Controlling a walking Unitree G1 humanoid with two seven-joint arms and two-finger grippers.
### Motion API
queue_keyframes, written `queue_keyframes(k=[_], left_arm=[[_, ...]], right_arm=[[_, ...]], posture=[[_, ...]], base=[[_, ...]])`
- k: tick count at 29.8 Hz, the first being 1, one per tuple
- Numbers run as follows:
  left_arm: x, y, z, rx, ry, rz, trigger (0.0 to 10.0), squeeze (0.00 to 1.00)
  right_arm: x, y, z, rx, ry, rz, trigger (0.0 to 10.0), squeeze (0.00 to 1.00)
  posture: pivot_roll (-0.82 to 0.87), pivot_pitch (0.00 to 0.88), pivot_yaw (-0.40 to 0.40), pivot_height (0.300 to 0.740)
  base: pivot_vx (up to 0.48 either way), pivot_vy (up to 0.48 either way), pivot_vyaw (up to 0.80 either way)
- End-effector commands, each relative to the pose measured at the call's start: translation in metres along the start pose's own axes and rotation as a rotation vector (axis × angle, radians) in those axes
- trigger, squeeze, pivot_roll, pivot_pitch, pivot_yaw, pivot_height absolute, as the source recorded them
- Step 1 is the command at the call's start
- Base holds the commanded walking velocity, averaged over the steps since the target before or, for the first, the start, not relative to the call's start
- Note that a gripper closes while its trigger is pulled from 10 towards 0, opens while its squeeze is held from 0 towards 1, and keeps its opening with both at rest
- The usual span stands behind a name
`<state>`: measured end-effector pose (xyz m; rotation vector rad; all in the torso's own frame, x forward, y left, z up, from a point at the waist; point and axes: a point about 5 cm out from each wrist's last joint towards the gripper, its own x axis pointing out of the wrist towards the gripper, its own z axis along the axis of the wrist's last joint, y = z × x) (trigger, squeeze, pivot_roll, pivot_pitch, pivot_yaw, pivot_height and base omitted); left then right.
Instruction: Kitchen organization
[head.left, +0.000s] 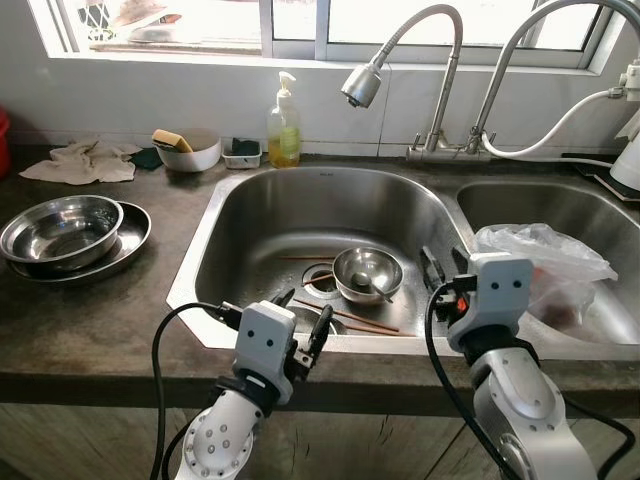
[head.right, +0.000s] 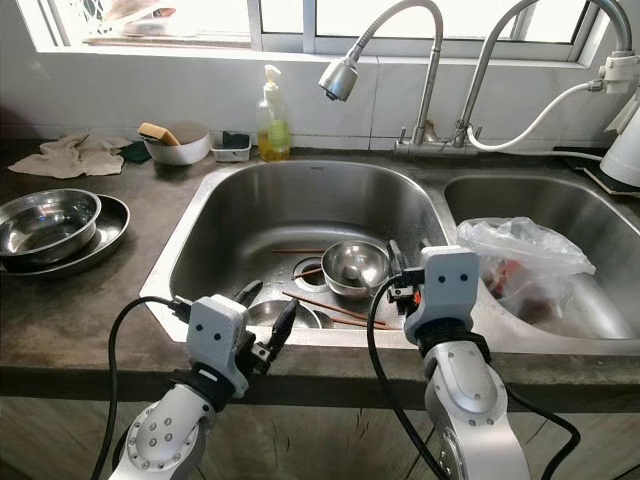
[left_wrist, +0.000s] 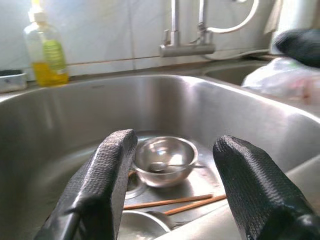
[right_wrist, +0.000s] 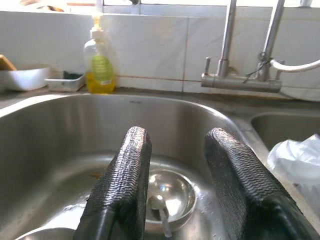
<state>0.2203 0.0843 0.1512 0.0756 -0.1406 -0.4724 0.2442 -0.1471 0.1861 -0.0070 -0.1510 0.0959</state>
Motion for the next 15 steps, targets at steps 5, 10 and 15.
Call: queue_keyframes(k=[5,10,15], left_arm=[[-0.006,-0.009,0.006,-0.048,-0.009,-0.075,10.0,0.00],[-0.007,-0.009,0.006,-0.051,-0.005,-0.077,10.0,0.00],[-0.005,-0.009,0.007,-0.057,-0.003,-0.076,10.0,0.00]], right_arm=[[-0.007,0.009,0.005,0.009,-0.037,0.078,10.0,0.00],[-0.011,0.017,0.008,0.007,-0.054,0.121,10.0,0.00],[-0.011,0.020,0.009,0.008,-0.064,0.120,10.0,0.00]], posture=[[0.04,0.000,-0.040,0.740],[0.05,0.000,-0.045,0.740],[0.04,0.000,-0.040,0.740]], base=[[0.000,0.000,0.00],[0.000,0.000,0.00],[0.000,0.000,0.16]])
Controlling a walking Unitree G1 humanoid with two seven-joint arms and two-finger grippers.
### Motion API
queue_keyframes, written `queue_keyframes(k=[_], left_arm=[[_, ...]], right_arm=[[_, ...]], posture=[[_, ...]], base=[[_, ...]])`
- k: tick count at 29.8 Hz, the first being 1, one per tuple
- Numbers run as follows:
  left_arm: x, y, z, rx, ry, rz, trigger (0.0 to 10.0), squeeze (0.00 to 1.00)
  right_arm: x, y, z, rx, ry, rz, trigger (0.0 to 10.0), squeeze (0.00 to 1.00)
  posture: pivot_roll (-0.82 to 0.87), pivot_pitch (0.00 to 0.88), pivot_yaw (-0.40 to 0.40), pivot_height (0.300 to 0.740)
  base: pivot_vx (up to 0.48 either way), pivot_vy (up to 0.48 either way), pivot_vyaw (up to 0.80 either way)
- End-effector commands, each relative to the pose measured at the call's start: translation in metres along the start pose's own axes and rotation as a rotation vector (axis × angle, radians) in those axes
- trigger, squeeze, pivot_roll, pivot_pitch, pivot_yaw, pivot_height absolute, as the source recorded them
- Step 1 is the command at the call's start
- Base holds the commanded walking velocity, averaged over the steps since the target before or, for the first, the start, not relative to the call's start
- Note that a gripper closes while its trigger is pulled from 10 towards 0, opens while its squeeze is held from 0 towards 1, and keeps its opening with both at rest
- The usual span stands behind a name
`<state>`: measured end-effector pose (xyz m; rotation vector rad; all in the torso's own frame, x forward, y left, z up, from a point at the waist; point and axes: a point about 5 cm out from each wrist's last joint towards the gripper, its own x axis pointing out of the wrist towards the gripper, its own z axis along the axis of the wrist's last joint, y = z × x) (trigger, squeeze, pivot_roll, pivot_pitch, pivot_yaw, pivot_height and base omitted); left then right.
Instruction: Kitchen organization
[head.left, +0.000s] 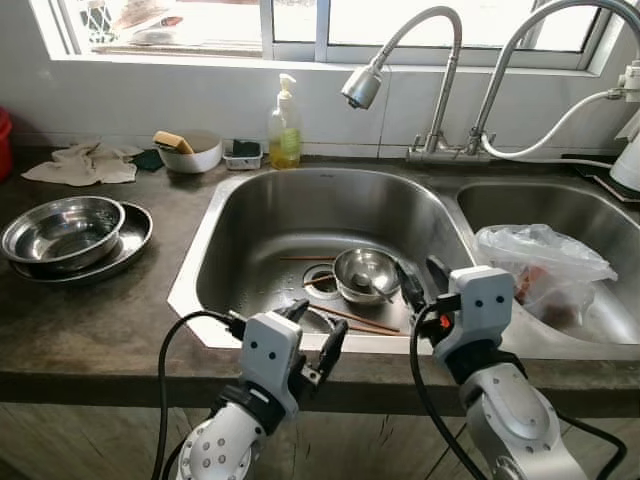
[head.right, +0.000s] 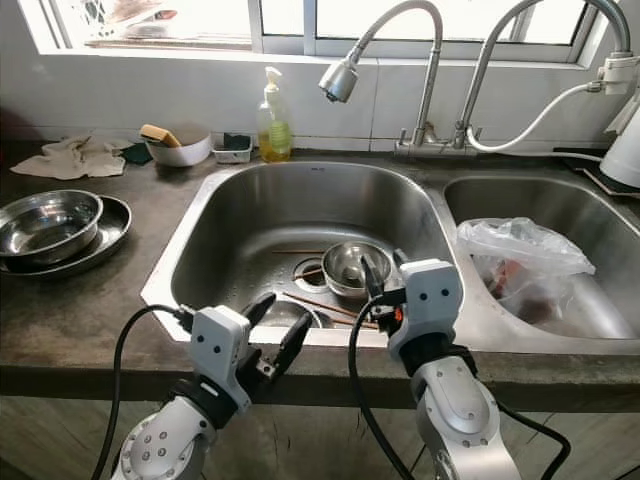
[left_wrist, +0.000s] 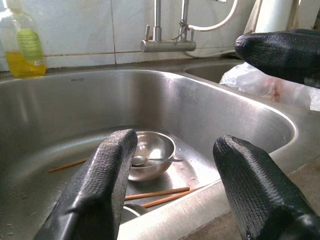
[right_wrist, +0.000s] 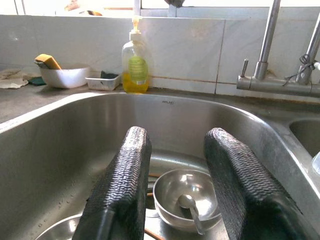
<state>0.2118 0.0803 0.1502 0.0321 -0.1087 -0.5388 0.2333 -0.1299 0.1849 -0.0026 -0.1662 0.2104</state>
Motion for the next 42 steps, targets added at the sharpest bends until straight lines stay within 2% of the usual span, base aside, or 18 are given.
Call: queue_keyframes(k=[1,7,19,25,30,42], left_arm=[[0.001,-0.002,0.006,-0.003,-0.020,-0.014,10.0,0.00],[0.002,-0.002,0.006,-0.006,-0.021,-0.019,10.0,0.00],[0.004,0.000,0.007,0.000,-0.024,-0.002,10.0,0.00],[0.005,0.002,0.007,0.014,-0.020,0.006,10.0,0.00],[0.006,0.004,0.006,0.023,-0.018,0.028,10.0,0.00],[0.007,0.009,0.003,0.069,-0.002,0.076,10.0,0.00]], right_arm=[[-0.001,0.002,0.009,-0.008,-0.050,0.004,10.0,0.00],[0.004,-0.001,0.011,-0.020,-0.061,-0.018,10.0,0.00],[0.012,-0.003,0.014,-0.019,-0.074,-0.034,10.0,0.00],[0.016,-0.004,0.016,-0.017,-0.084,-0.035,10.0,0.00],[0.022,-0.004,0.018,-0.009,-0.085,-0.039,10.0,0.00],[0.028,-0.009,0.014,-0.003,-0.059,-0.060,10.0,0.00]], posture=[[0.04,0.000,-0.040,0.740],[0.04,0.000,-0.041,0.740],[0.05,0.000,-0.040,0.740],[0.05,0.002,-0.042,0.740],[0.05,0.003,-0.045,0.740],[0.05,0.005,-0.050,0.740]], base=[[0.000,0.000,0.80],[0.000,0.474,0.80],[0.000,0.000,0.80],[0.000,0.451,0.80],[0.000,0.000,0.71],[0.043,0.000,0.00]])
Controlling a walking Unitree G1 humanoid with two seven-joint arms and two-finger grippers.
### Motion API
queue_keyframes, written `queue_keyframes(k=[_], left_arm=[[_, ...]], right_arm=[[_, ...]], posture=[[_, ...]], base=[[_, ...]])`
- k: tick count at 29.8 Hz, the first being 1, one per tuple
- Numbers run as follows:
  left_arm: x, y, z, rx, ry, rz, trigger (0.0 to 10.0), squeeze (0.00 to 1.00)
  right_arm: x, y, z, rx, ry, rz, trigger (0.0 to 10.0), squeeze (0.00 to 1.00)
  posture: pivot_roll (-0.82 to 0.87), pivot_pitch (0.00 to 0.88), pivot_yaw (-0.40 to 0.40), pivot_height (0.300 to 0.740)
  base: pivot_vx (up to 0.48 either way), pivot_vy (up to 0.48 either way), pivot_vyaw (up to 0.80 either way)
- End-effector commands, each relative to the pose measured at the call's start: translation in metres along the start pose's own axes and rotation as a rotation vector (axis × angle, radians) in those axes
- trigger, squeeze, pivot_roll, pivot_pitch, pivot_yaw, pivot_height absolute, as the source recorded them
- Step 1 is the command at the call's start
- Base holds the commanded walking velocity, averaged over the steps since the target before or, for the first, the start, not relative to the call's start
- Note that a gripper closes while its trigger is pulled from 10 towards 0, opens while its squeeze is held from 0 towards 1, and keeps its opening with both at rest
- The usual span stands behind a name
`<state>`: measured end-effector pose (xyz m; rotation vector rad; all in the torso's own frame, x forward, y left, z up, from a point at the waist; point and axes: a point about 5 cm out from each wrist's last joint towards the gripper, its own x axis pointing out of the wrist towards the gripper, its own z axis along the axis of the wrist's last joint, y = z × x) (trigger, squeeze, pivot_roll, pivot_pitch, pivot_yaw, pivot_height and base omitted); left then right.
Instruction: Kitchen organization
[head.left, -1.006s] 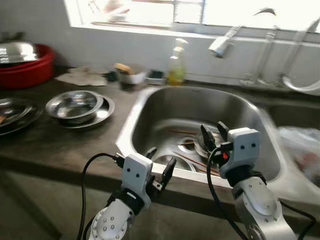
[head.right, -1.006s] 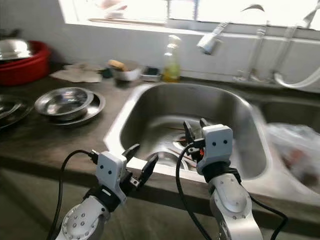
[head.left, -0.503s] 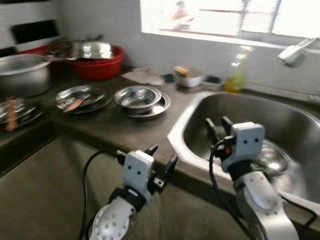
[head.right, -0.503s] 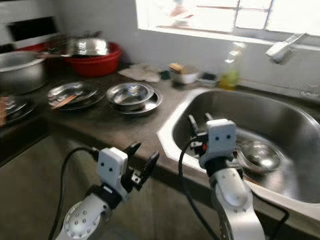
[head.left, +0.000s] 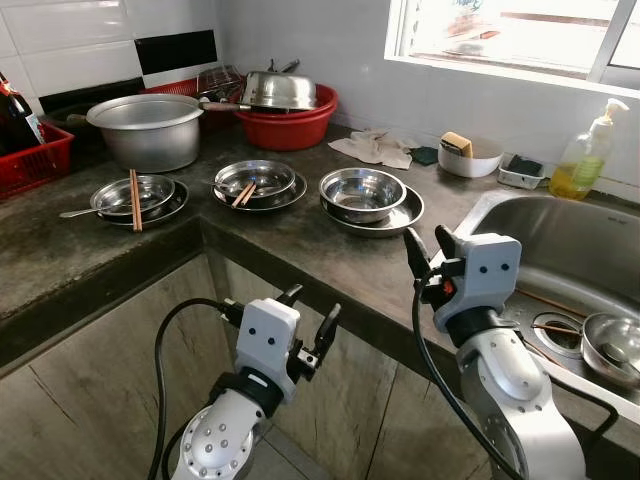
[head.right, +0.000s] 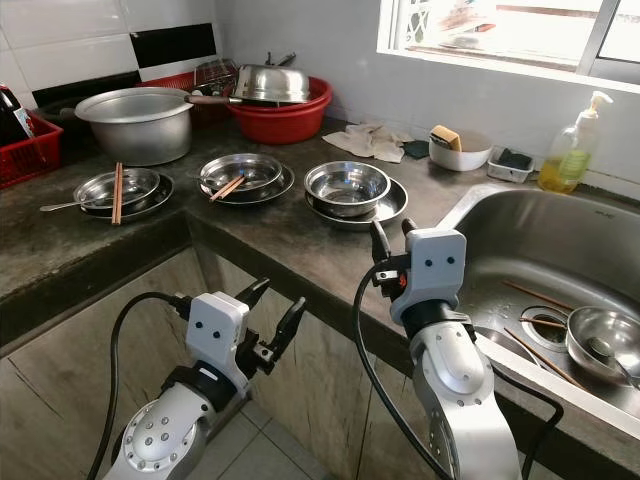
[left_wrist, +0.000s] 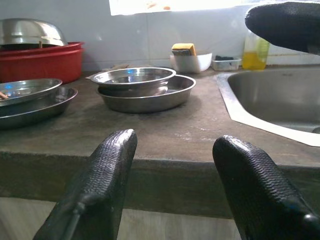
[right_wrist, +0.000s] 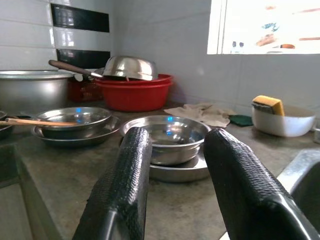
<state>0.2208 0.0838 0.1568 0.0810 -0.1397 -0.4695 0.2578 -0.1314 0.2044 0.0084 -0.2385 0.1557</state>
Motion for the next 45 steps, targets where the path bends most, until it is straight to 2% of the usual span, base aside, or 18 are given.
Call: queue_keyframes(k=[1,9,15,18,26,31,32,33,37,38,39,43,45], left_arm=[[0.001,0.001,-0.002,0.012,0.013,0.012,10.0,0.00],[0.001,0.002,-0.004,0.020,0.018,0.021,10.0,0.00],[0.001,0.002,-0.004,0.018,0.013,0.023,10.0,0.00],[0.002,0.000,-0.004,-0.006,0.017,0.009,10.0,0.00],[0.001,0.000,-0.007,-0.006,0.024,0.011,10.0,0.00],[-0.002,-0.013,-0.011,-0.058,0.035,-0.078,10.0,0.00],[-0.003,-0.014,-0.011,-0.064,0.037,-0.087,10.0,0.00],[-0.003,-0.016,-0.012,-0.068,0.041,-0.094,10.0,0.00],[-0.006,-0.024,-0.015,-0.102,0.058,-0.150,10.0,0.00],[-0.007,-0.026,-0.015,-0.105,0.061,-0.165,10.0,0.00],[-0.009,-0.029,-0.015,-0.110,0.062,-0.180,10.0,0.00],[-0.010,-0.031,-0.014,-0.115,0.061,-0.183,10.0,0.00],[-0.011,-0.031,-0.013,-0.115,0.060,-0.180,10.0,0.00]], right_arm=[[0.002,-0.002,-0.001,-0.001,0.015,-0.004,10.0,0.00],[0.004,0.002,-0.002,-0.026,0.016,0.033,10.0,0.00],[0.007,0.002,-0.002,-0.007,0.019,0.020,10.0,0.00],[0.010,-0.002,0.000,-0.010,0.016,0.004,10.0,0.00],[0.015,-0.010,0.000,-0.039,0.029,-0.028,10.0,0.00],[0.024,-0.023,-0.008,-0.060,0.109,-0.112,10.0,0.00],[0.026,-0.025,-0.010,-0.061,0.129,-0.126,10.0,0.44],[0.028,-0.027,-0.012,-0.053,0.141,-0.133,10.0,1.00],[0.045,-0.034,-0.020,0.000,0.224,-0.178,10.0,1.00],[0.050,-0.035,-0.021,0.005,0.241,-0.187,10.0,0.87],[0.058,-0.036,-0.021,0.019,0.258,-0.207,10.0,0.00],[0.076,-0.038,-0.017,0.016,0.290,-0.256,10.0,0.00],[0.086,-0.038,-0.013,0.053,0.317,-0.237,10.0,0.00]], posture=[[0.05,0.004,-0.051,0.740],[0.05,0.000,-0.055,0.740],[0.05,0.000,-0.055,0.740],[0.05,0.000,-0.056,0.740],[0.05,0.000,-0.057,0.740],[0.05,0.000,-0.057,0.740],[0.05,0.004,-0.057,0.740],[0.04,0.007,-0.057,0.740],[0.05,0.018,-0.061,0.740],[0.05,0.024,-0.065,0.740],[0.05,0.026,-0.066,0.740],[0.05,0.035,-0.072,0.740],[0.06,0.046,-0.079,0.740]], base=[[0.266,0.000,0.00],[0.292,0.000,0.10],[0.291,0.000,0.40],[0.000,0.000,0.00],[0.000,0.000,0.00],[0.000,0.000,0.00],[0.000,0.000,0.00],[0.000,0.000,0.00],[0.000,0.000,0.00],[0.000,0.000,0.00],[0.000,0.000,0.00],[0.000,0.000,0.00],[0.000,0.000,0.00]])
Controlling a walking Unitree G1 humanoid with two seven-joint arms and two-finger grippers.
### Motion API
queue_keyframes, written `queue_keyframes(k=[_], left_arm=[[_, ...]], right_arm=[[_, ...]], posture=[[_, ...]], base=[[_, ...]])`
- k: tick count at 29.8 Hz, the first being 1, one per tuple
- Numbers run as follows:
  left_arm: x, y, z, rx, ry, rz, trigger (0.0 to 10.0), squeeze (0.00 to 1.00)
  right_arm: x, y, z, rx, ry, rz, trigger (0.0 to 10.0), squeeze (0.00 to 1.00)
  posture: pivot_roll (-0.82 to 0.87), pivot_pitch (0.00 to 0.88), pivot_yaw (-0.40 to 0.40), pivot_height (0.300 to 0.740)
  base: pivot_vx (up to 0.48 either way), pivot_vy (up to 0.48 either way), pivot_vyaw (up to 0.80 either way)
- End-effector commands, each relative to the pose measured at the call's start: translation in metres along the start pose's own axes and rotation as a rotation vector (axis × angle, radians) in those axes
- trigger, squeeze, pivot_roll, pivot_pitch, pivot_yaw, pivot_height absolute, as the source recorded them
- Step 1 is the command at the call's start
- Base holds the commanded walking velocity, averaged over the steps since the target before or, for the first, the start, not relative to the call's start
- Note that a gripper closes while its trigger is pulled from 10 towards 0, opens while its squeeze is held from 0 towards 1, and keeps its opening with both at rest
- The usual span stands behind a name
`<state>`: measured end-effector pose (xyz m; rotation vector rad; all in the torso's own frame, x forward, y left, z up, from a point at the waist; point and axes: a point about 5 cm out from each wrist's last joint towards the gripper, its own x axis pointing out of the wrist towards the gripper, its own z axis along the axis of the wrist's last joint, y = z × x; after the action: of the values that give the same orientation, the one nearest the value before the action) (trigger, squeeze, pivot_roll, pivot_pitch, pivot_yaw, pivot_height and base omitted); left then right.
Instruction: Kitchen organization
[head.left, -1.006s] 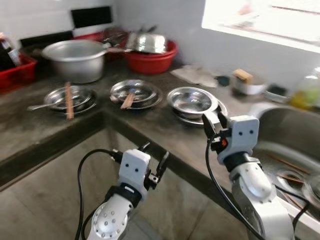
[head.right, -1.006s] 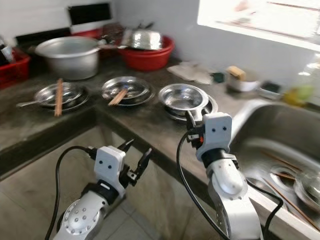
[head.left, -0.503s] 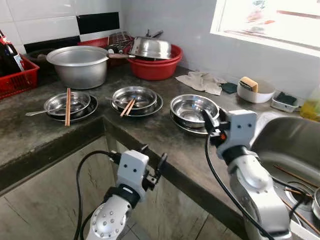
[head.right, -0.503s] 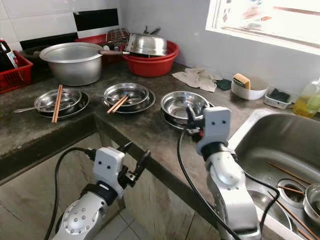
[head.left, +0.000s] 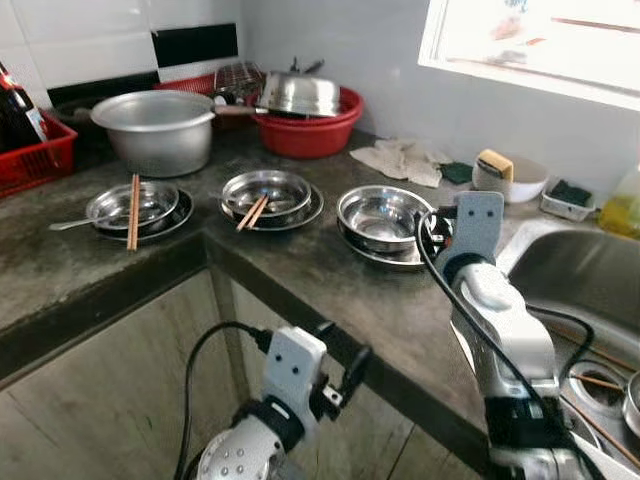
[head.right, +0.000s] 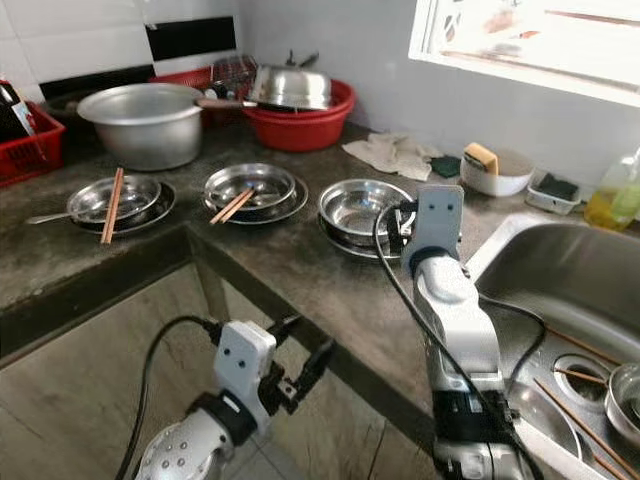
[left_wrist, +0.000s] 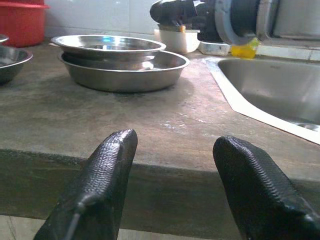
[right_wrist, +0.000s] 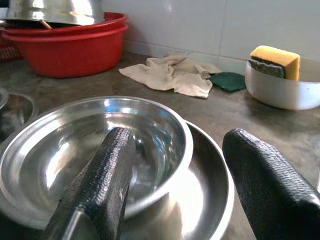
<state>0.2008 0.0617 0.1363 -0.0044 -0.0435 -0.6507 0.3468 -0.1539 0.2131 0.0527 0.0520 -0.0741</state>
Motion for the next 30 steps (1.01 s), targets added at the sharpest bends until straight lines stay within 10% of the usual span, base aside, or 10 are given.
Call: queue_keyframes(k=[1,30], left_arm=[[-0.002,0.000,0.003,0.000,-0.002,0.000,10.0,0.00],[-0.002,-0.004,0.003,0.000,-0.004,0.005,10.0,0.00]], right_arm=[[0.006,-0.001,0.001,0.043,0.053,0.007,10.0,0.00],[0.038,-0.013,0.007,0.108,0.263,-0.045,10.0,0.00]], posture=[[0.06,0.047,-0.079,0.740],[0.06,0.052,-0.091,0.740]], base=[[0.000,0.000,0.00],[0.000,0.000,0.00]])
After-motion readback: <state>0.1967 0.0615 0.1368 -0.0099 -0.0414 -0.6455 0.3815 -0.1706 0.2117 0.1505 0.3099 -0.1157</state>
